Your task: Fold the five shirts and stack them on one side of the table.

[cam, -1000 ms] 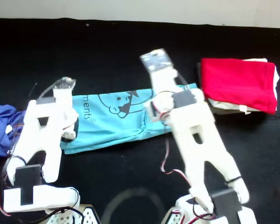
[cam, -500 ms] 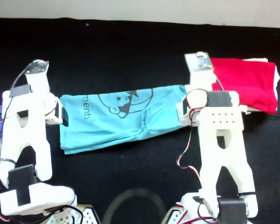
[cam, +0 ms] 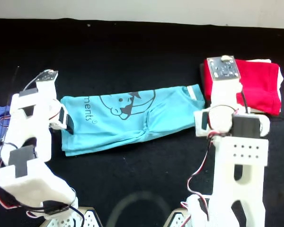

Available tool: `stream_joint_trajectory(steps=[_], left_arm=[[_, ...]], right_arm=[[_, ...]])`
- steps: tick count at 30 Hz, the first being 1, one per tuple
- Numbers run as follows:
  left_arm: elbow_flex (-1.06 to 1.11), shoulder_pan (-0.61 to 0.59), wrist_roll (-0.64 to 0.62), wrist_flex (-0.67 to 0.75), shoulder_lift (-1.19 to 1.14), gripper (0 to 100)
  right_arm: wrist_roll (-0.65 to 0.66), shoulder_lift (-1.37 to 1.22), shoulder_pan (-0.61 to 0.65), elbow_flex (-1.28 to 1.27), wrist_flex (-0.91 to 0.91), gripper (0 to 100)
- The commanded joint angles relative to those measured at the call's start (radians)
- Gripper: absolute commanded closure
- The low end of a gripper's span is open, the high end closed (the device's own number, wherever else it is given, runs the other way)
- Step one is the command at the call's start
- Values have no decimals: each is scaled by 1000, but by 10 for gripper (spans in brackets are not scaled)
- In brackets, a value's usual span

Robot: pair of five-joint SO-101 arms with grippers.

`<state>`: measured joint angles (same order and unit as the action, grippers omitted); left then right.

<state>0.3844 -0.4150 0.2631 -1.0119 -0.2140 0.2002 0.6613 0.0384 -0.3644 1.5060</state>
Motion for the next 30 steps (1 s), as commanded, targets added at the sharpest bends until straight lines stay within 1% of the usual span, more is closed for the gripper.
stream_joint_trajectory(steps=[1, 5, 6, 8, 9, 11, 13, 16, 18, 20, 23, 26, 28, 30], left_arm=[[-58, 13, 12, 6, -47, 824], [-84, 13, 12, 6, -71, 846], [-90, 13, 12, 6, -76, 883], [-93, 10, 14, 6, -76, 1000], [-93, 8, 14, 6, -76, 977], [-93, -4, 32, 6, -76, 996], [-93, -28, 64, 12, -76, 989], [-107, -107, 104, 12, -73, 991], [-145, -174, 137, 6, -76, 991], [-188, -234, 157, 2, -76, 991], [-254, -260, 192, -89, -76, 991], [-302, -223, 195, -163, -68, 991], [-326, -177, 192, -209, -64, 991], [-372, -119, 184, -288, -62, 991]], right_arm=[[12, 36, -8, 39, 7, 815], [12, 36, -8, 39, 7, 815], [12, 38, -8, 39, 7, 815], [12, 38, -8, 39, 7, 815], [12, 39, -8, 39, 7, 815], [12, 45, -8, 39, 8, 815], [12, 45, -8, 39, 28, 815], [11, 45, -8, 33, 61, 815], [12, 45, -10, -13, 44, 815], [12, 45, -10, -110, -18, 815], [12, 45, -19, -314, -166, 815], [12, 45, -88, -516, -341, 815], [12, 45, -166, -618, -435, 815], [12, 45, -254, -699, -512, 815]])
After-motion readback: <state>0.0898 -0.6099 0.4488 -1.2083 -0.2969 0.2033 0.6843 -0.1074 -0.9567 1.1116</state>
